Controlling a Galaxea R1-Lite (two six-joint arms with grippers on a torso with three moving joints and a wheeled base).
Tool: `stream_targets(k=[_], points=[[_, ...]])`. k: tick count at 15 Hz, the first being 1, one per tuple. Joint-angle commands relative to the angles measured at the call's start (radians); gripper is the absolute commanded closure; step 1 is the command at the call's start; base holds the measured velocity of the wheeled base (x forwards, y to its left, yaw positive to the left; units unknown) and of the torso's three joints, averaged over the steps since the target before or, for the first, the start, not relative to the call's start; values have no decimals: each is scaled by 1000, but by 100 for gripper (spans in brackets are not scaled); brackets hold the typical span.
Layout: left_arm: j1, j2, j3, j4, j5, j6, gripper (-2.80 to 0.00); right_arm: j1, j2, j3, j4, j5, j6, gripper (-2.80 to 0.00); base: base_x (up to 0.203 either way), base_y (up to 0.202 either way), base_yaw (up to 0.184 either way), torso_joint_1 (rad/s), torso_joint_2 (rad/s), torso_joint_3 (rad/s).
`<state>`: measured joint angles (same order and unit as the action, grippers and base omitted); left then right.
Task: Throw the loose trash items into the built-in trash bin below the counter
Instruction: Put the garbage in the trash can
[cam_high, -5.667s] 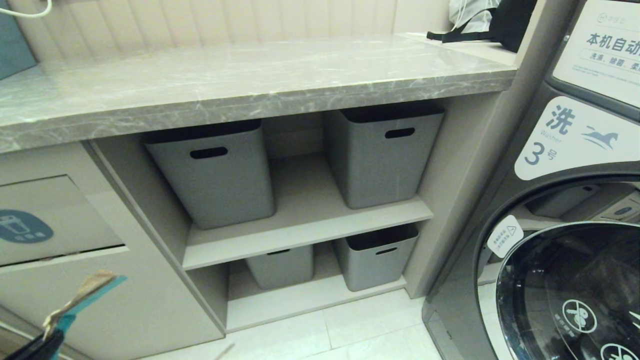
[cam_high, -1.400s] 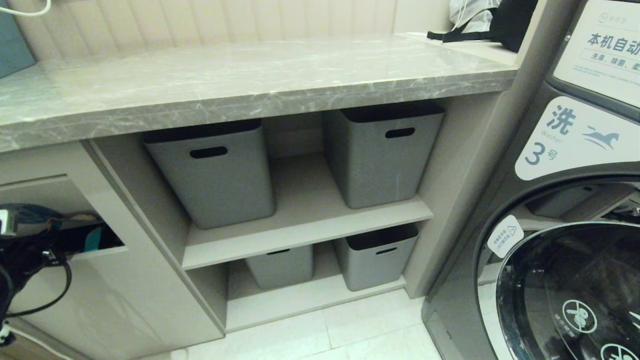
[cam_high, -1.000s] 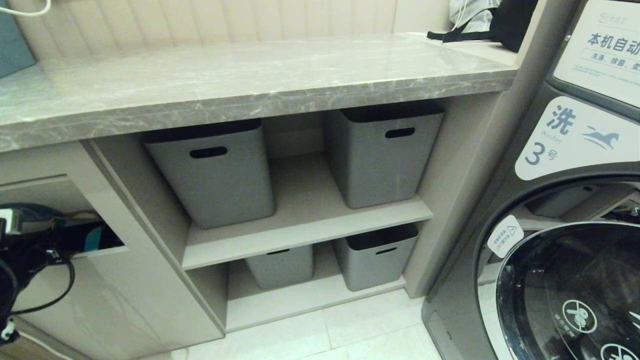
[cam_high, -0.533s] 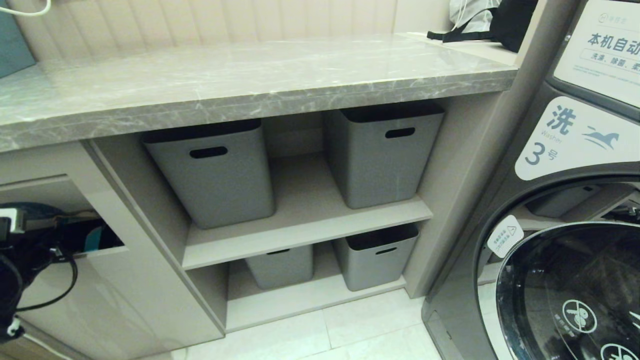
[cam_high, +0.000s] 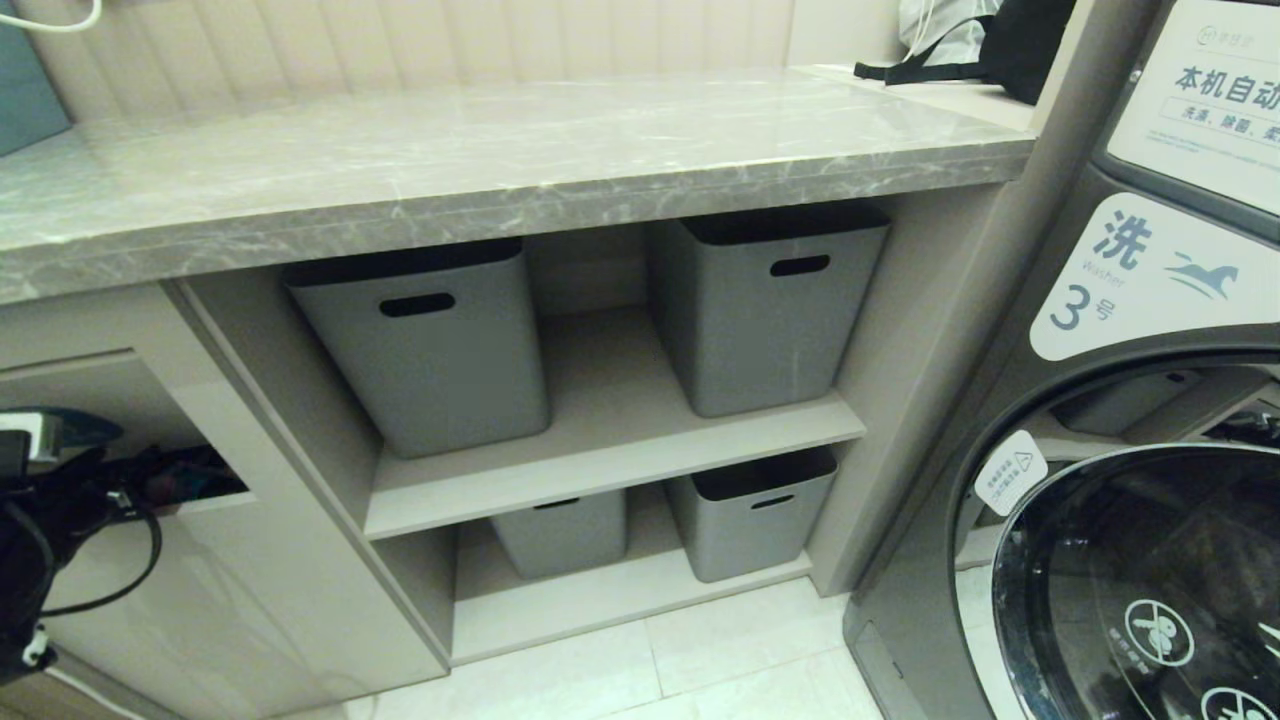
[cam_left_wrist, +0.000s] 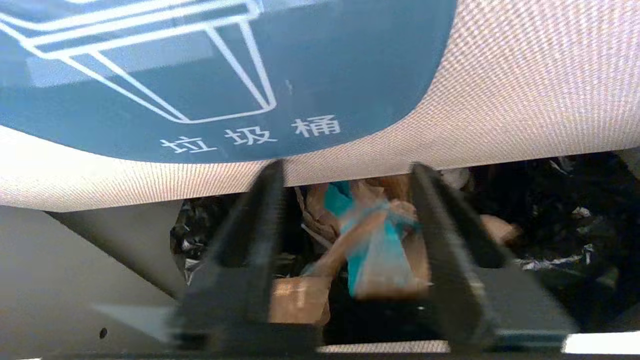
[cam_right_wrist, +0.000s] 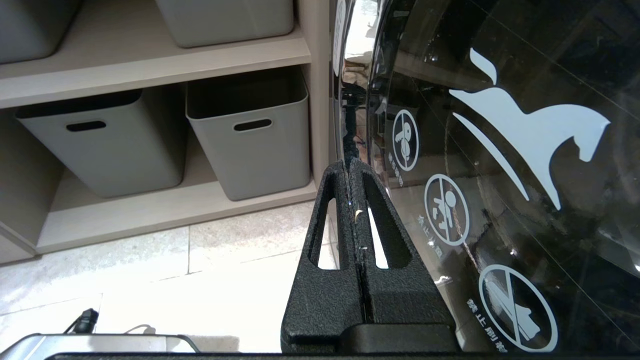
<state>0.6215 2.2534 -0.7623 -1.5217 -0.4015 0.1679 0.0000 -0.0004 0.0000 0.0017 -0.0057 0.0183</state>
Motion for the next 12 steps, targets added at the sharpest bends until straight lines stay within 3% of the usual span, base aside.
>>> stream_targets(k=[1,12], points=[[0,2,-2,-8,-2,1,-280,0,0,0,0,0,0,0,0,0,0,0,0,0],[0,-18,11,-8,-2,-1,-280,0,0,0,0,0,0,0,0,0,0,0,0,0]])
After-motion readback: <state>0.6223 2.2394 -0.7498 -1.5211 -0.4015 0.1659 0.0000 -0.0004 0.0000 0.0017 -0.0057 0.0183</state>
